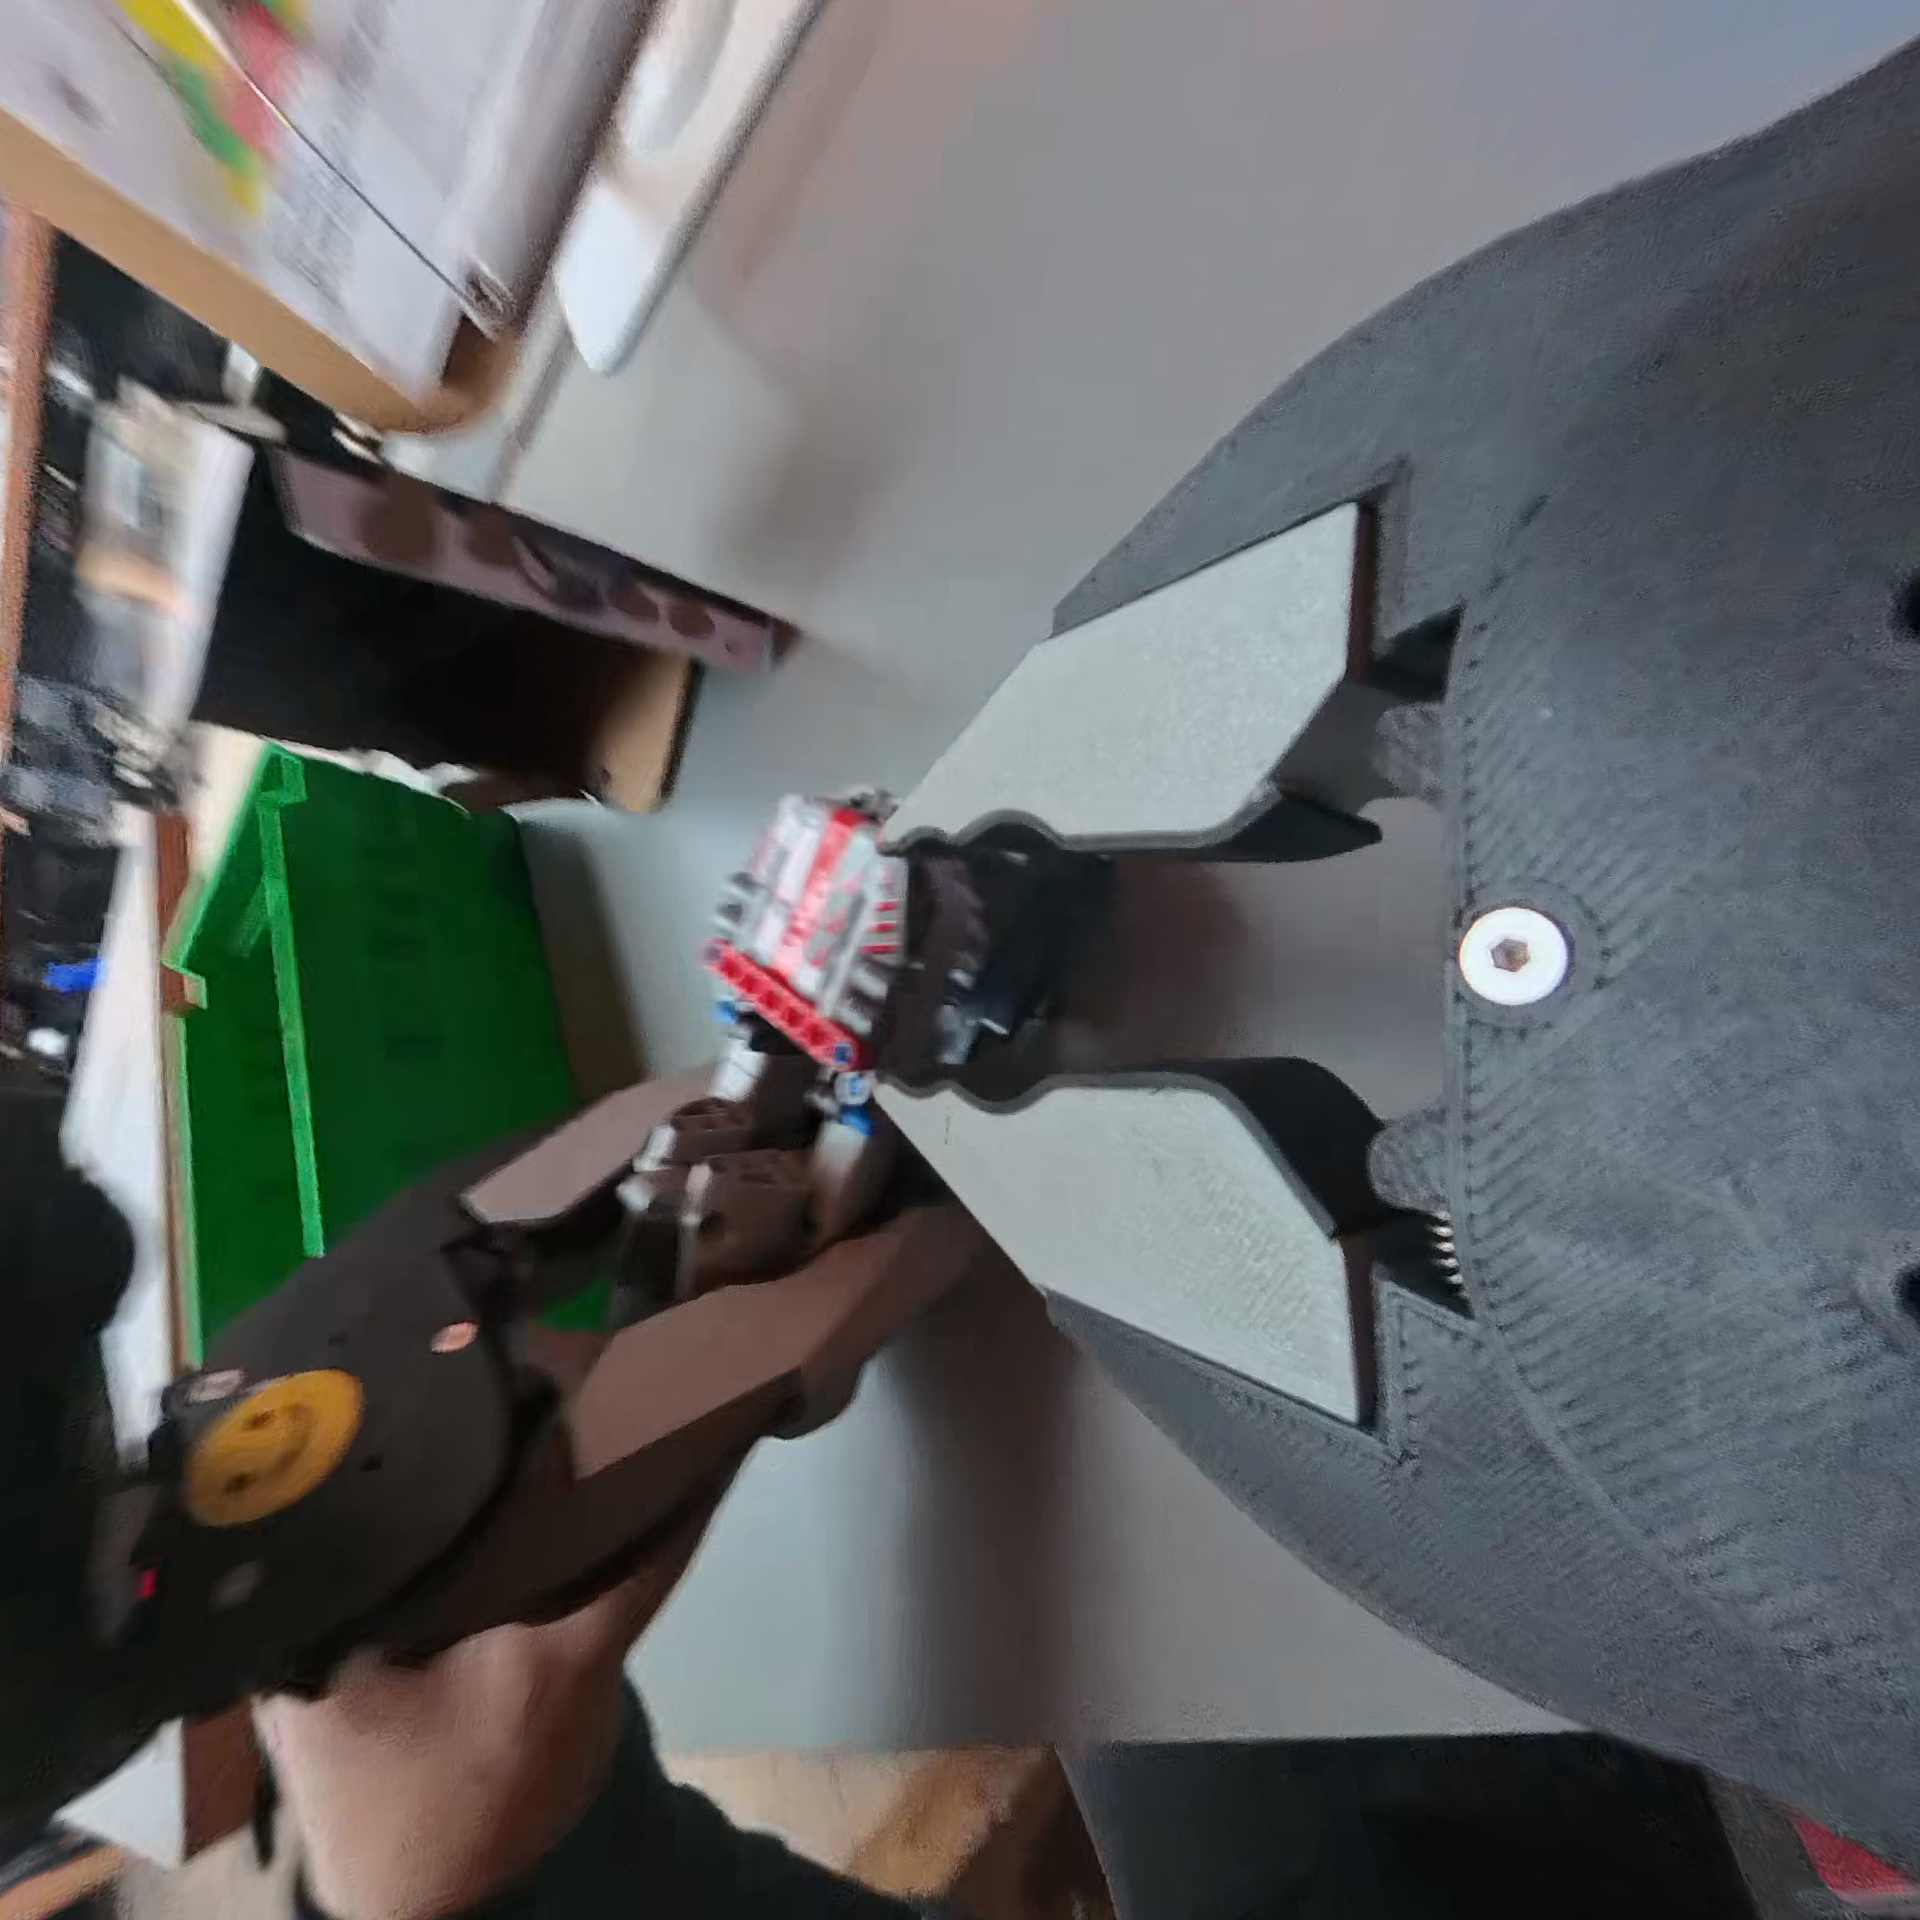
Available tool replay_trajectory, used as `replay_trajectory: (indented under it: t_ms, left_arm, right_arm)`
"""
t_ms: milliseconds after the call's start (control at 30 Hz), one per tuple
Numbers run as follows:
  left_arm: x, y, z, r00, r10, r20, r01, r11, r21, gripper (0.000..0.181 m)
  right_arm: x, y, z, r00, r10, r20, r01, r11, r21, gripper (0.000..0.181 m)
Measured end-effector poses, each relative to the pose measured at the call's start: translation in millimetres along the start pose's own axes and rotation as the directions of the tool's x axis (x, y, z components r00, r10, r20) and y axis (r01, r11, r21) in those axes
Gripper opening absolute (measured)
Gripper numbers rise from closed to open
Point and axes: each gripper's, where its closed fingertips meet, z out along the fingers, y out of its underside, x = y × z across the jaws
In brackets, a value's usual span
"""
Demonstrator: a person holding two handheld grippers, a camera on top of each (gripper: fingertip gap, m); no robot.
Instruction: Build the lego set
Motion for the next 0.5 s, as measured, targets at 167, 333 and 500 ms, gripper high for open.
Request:
replay_trajectory:
  t_ms: [167,333,500]
  left_arm:
    - [6,-16,8,0.999,-0.031,0.028,0.029,0.998,0.056,0.074]
    - [5,-22,11,0.996,-0.064,0.069,0.057,0.994,0.093,0.074]
    - [5,-24,11,0.995,-0.074,0.071,0.067,0.993,0.101,0.073]
  right_arm:
    - [10,4,16,0.971,-0.185,-0.150,0.137,0.948,-0.286,0.033]
    - [20,3,25,0.856,-0.488,-0.172,0.373,0.812,-0.448,0.025]
    - [17,-3,27,0.661,-0.742,-0.111,0.609,0.616,-0.499,0.022]
